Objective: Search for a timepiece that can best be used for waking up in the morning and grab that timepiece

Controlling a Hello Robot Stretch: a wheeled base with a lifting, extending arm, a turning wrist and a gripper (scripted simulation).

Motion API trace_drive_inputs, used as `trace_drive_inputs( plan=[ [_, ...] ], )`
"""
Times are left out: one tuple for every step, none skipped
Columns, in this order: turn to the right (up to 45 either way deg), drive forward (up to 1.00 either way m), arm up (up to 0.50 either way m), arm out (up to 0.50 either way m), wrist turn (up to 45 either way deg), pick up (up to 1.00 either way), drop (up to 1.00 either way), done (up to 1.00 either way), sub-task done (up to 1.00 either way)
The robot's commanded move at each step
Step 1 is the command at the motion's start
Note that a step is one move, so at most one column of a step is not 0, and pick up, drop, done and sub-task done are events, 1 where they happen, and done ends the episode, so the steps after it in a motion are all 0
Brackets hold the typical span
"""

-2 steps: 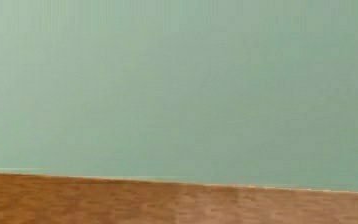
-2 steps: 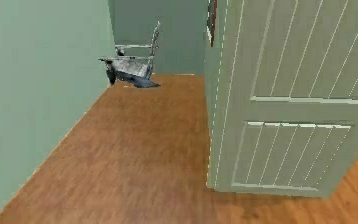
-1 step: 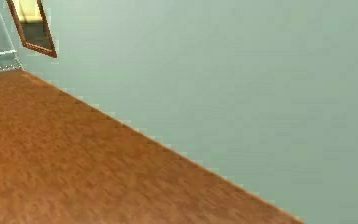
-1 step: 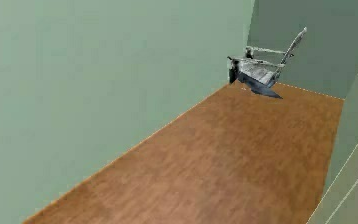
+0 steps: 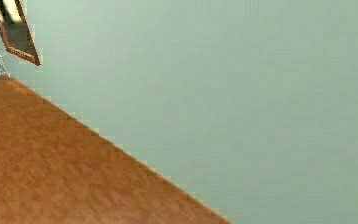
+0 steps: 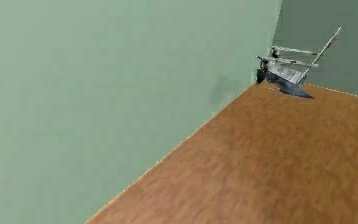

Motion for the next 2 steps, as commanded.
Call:
trace_drive_inputs(
  plan=[
    [-45.0,0.0,0.0,0.0,0.0,0.0,0.0,0.0,0.0],
    [-3.0,0.0,0.0,0.0,0.0,0.0,0.0,0.0,0.0]
  ],
)
